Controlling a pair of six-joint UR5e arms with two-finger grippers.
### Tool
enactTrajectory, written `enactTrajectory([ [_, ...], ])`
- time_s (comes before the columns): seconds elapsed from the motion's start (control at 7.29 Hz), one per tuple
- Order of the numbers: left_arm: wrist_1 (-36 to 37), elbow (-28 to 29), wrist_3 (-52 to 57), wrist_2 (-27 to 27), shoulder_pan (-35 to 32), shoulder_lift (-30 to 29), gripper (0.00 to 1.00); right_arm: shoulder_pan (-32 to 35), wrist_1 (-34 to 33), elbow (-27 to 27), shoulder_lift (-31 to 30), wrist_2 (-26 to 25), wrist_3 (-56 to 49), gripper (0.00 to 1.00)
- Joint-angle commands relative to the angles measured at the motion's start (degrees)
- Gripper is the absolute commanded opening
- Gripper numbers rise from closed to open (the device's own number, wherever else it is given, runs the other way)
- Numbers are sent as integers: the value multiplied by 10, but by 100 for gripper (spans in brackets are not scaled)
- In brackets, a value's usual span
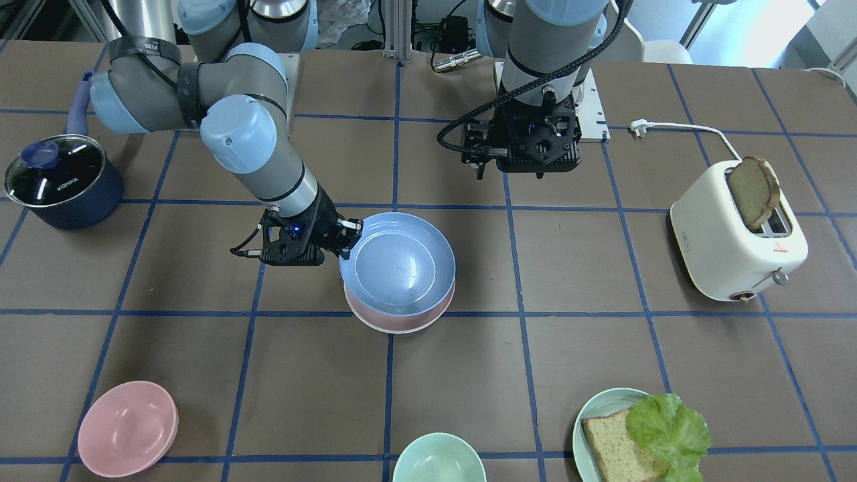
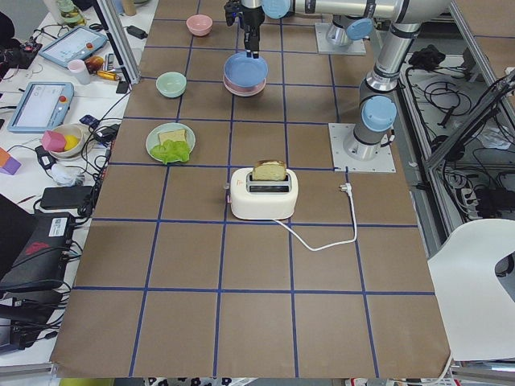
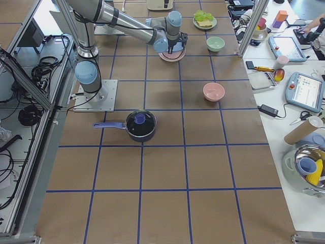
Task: Stack three plates with pink and blue
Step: 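Lower the blue plate onto the pink plate with the right gripper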
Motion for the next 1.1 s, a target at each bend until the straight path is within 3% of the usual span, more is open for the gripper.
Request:
enactTrajectory([
  [0.0,1,1,1,-6,2,8,100,6,-25,1,9,1,3,12],
  [0.96,23,9,1,-2,26,26,100,-9,-32,-8,7,-14,-7,40],
])
